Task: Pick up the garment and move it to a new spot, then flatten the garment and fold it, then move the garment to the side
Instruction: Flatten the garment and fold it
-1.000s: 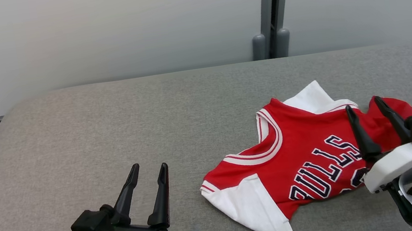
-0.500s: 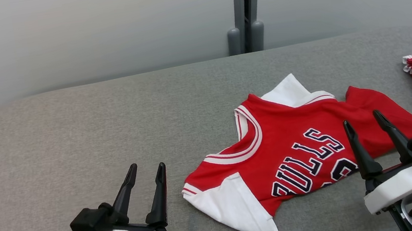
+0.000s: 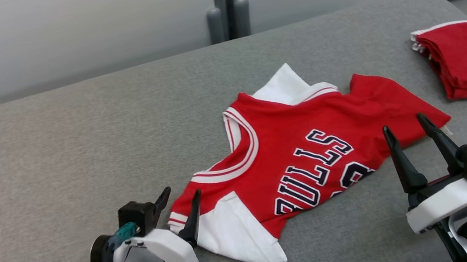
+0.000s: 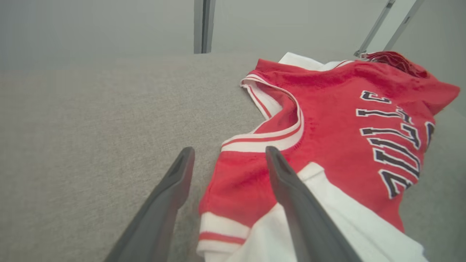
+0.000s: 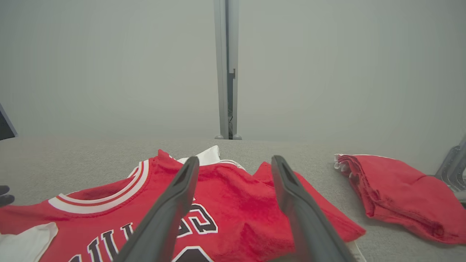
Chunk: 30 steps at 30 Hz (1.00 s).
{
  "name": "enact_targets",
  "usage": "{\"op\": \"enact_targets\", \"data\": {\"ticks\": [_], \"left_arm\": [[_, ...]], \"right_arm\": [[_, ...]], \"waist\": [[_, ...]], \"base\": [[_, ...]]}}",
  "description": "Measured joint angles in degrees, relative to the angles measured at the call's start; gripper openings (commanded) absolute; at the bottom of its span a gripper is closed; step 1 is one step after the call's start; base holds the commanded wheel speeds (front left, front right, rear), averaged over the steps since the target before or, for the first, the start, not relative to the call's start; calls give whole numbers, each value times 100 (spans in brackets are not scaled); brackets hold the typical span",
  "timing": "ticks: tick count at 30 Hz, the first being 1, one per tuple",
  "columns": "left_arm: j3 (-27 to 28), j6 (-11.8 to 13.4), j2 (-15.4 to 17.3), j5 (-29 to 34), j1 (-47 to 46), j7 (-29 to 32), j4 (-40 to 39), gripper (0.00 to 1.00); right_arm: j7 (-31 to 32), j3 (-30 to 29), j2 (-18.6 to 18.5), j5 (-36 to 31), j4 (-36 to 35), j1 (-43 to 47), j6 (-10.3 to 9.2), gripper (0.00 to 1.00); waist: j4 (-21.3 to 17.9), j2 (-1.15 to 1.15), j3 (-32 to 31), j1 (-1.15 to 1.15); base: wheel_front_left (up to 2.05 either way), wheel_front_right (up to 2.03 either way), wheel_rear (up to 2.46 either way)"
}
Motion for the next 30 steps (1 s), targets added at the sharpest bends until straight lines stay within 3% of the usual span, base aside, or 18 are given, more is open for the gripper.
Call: {"op": "enact_targets", "data": {"ticks": [7,16,18,19,26,30], "left_arm": [[-389,-12,37,-73,-1001,235,1378,100],[-1287,-18,70,-778,-1361,648,1685,100],[-1412,-19,132,-959,-1411,692,1689,25],[-1430,-19,165,-1051,-1446,668,1700,0],[-1043,-15,371,-1532,-1848,120,1918,0],[-503,152,494,-1814,-1985,29,1897,0]], "right_arm": [[0,-59,47,-29,8,-73,0,100],[0,-99,142,-75,53,-110,0,100],[0,-100,148,-89,65,-110,0,100],[0,-102,154,-101,69,-109,0,100],[0,-124,179,-142,123,-109,0,100],[0,-107,172,-167,141,-109,0,100]], "waist": [[-368,0,237,0],[-596,0,380,0],[-603,0,376,0],[-603,0,374,0],[-552,0,347,0],[-482,0,309,0]], "base": [[0,0,0],[0,0,0],[0,0,0],[0,0,0],[0,0,0],[0,0,0]]}}
